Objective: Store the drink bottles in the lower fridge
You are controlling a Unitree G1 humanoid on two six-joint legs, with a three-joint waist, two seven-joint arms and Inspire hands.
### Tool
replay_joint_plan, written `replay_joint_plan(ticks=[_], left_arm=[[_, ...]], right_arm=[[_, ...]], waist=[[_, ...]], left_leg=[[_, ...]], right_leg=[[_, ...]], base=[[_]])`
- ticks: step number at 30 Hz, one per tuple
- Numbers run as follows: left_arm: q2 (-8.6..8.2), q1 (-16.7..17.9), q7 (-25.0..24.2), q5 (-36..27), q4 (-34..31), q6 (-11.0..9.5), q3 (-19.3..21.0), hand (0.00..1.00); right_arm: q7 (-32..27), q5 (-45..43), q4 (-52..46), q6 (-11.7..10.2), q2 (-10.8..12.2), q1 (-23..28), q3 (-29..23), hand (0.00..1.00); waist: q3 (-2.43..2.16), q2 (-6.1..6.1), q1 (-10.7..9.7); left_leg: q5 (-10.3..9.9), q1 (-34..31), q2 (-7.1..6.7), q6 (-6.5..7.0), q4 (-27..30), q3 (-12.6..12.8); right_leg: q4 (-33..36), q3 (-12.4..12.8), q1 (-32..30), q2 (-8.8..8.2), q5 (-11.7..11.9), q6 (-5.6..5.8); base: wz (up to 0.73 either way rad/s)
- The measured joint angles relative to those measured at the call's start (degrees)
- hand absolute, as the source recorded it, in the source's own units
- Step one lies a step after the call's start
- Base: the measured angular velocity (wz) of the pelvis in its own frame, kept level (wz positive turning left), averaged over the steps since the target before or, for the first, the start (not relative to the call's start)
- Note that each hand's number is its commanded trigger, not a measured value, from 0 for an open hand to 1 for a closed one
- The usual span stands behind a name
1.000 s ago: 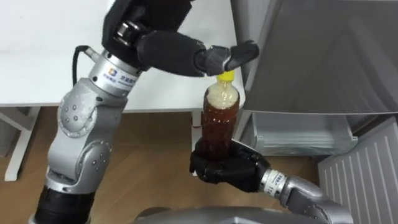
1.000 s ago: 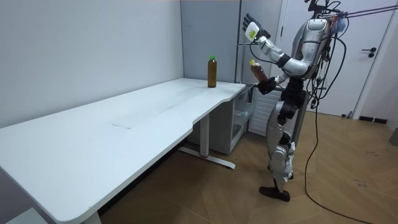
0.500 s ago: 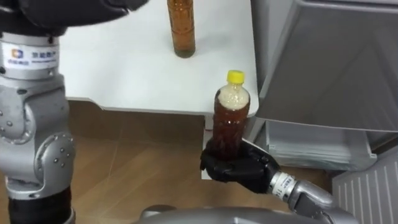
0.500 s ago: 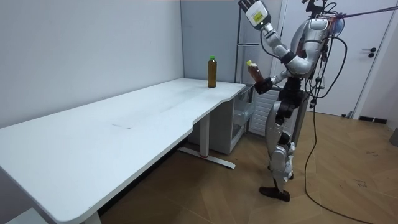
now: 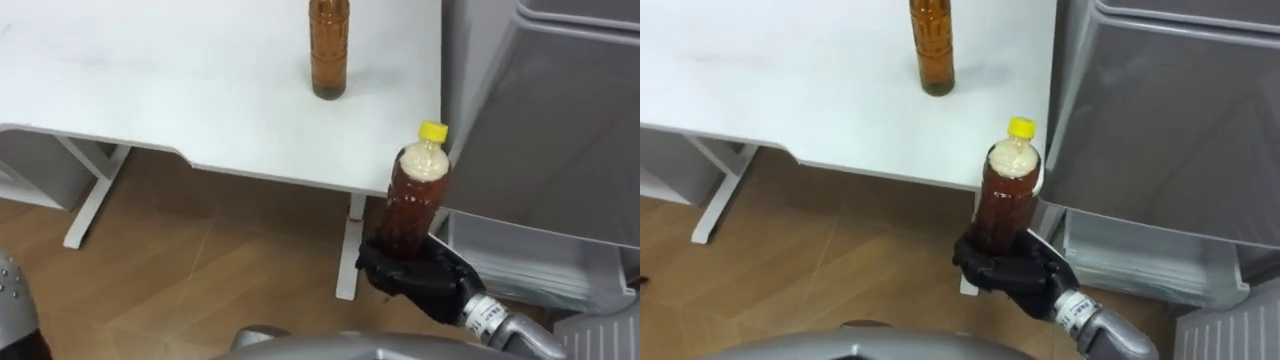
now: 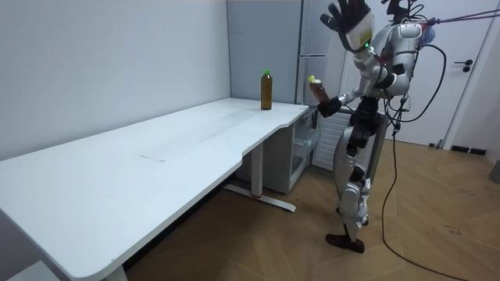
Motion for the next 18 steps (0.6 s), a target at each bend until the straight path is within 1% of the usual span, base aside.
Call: replay_joint_plan(ticks=[1, 2, 3, 4, 6, 7, 9, 10, 12, 13, 14, 15, 16, 17, 18], left_arm=[[0.00, 1.0, 1.2, -0.9, 1.2, 0.0, 0.2, 0.00], [-0.01, 2.8, 3.6, -2.8, 3.7, 0.0, 0.2, 0.00], [-0.05, 4.3, 6.1, -4.1, 6.4, 0.1, 0.1, 0.00], [-0.11, 4.9, 7.1, -4.3, 8.0, 0.3, 0.1, 0.00], [-0.21, 7.3, 10.8, -6.6, 13.7, 1.2, -2.2, 0.00], [-0.23, 7.7, 11.3, -7.2, 15.3, 1.4, -3.0, 0.00], [-0.34, 8.4, 13.1, -10.7, 21.7, 2.2, -7.3, 0.00], [-0.34, 8.6, 13.2, -11.9, 23.3, 2.3, -8.8, 0.00], [-0.35, 9.5, 13.4, -19.3, 28.8, 3.9, -14.3, 0.00], [-0.34, 9.8, 12.8, -20.5, 30.6, 4.2, -15.5, 0.00], [-0.34, 10.2, 11.2, -22.8, 35.1, 4.8, -17.6, 0.00], [-0.37, 10.9, 10.0, -26.0, 38.2, 6.0, -19.4, 0.00], [-0.36, 11.0, 9.7, -27.5, 40.0, 6.3, -20.4, 0.00], [-0.39, 11.1, 8.4, -28.3, 45.2, 6.5, -22.8, 0.00], [-0.44, 11.2, 7.0, -28.6, 50.2, 7.3, -25.2, 0.00]], right_arm=[[-0.6, 0.0, -0.7, 0.2, 0.1, 0.0, 0.2, 1.00], [-1.5, 0.0, -1.5, 0.3, 0.2, 0.0, 0.3, 1.00], [-2.6, 0.0, -2.0, 0.6, 0.8, -0.1, 0.4, 1.00], [-3.0, 0.0, -2.0, 0.8, 1.1, -0.2, 0.4, 1.00], [-5.0, 0.9, -2.0, 1.2, 1.2, -0.2, 1.5, 1.00], [-5.3, 1.1, -2.0, 1.5, 1.2, -0.3, 1.8, 1.00], [-6.7, 3.2, -2.0, 2.4, 1.2, -0.2, 3.9, 1.00], [-7.0, 3.9, -1.9, 2.4, 1.1, -0.3, 4.5, 1.00], [-8.1, 7.0, -1.9, 3.6, 1.0, -0.3, 6.8, 1.00], [-8.4, 7.3, -1.9, 3.9, 1.0, -0.4, 7.2, 1.00], [-8.8, 7.4, -1.9, 4.6, 1.1, -0.4, 7.6, 1.00], [-9.5, 7.7, -1.9, 5.2, 1.1, -0.4, 7.8, 1.00], [-9.8, 7.8, -1.8, 5.4, 1.1, -0.4, 7.9, 1.00], [-9.9, 8.0, -0.8, 5.6, 1.1, -1.0, 8.0, 1.00], [-10.3, 9.2, 0.1, 6.1, 1.0, -1.6, 8.1, 1.00]], waist=[[-0.03, -0.07, 0.0], [-0.21, -0.37, -0.2], [-0.22, -0.66, -0.1], [-0.25, -0.79, -0.1], [-0.22, -1.11, -0.1], [-0.19, -1.23, -0.1], [-0.12, -1.38, -0.2], [-0.12, -1.38, -0.3], [-0.12, -1.37, -0.3], [-0.10, -1.44, -0.2], [-0.10, -1.45, -0.5], [-0.05, -1.64, -0.7], [0.05, -1.79, -0.9], [0.17, -1.99, -1.1], [0.18, -2.14, -1.3]], left_leg=[[0.0, 0.2, -0.02, 0.01, -0.1, 0.0], [0.2, 0.5, -0.07, 0.02, 0.0, 0.0], [0.3, 0.7, -0.08, -0.02, -0.3, -0.1], [0.3, 0.8, -0.09, -0.02, -0.3, -0.2], [0.3, 0.8, -0.20, 0.00, -0.4, -0.3], [0.3, 0.8, -0.21, 0.00, -0.4, -0.3], [0.3, 0.6, -0.25, 0.00, -0.5, -0.7], [0.3, 0.7, -0.26, 0.00, -0.5, -0.7], [0.3, 0.7, -0.24, -0.01, -1.0, -0.6], [0.3, 0.7, -0.24, -0.02, -1.3, -0.4], [0.3, 0.9, -0.23, -0.01, -1.5, -0.1], [0.3, 1.0, -0.23, -0.01, -1.8, 0.1], [0.3, 1.0, -0.24, -0.01, -1.9, 0.1], [0.3, 1.0, -0.27, 0.00, -2.0, 0.2], [0.3, 1.0, -0.29, 0.00, -1.9, 0.2]], right_leg=[[0.0, 0.0, 0.0, -0.02, 0.0, 0.00], [0.0, -0.1, 0.0, -0.06, 0.0, 0.00], [-0.5, -0.1, 0.1, -0.05, 0.0, -0.02], [-0.7, -0.1, 0.2, -0.03, 0.0, -0.03], [-0.8, -0.1, 0.5, -0.05, 0.0, -0.02], [-0.8, -0.2, 0.6, -0.05, 0.1, 0.00], [-0.9, -0.5, 0.9, -0.07, 0.0, 0.01], [-0.9, -0.6, 0.9, -0.08, 0.0, 0.01], [-0.7, -0.4, 0.6, -0.05, 0.0, 0.01], [-0.8, -0.4, 0.6, -0.05, 0.0, 0.01], [-0.8, -0.2, 0.6, -0.04, 0.0, 0.04], [-0.9, -0.1, 0.6, -0.05, 0.0, 0.05], [-0.9, -0.1, 0.6, -0.06, 0.0, 0.06], [-1.1, -0.1, 0.6, -0.06, 0.0, 0.07], [-1.4, -0.1, 0.7, -0.06, 0.0, 0.10]], base=[[0.00], [0.00], [0.00], [0.00], [0.00], [0.04], [0.06], [0.05], [-0.02], [-0.07], [-0.08], [-0.07], [-0.04], [0.00], [0.00]])
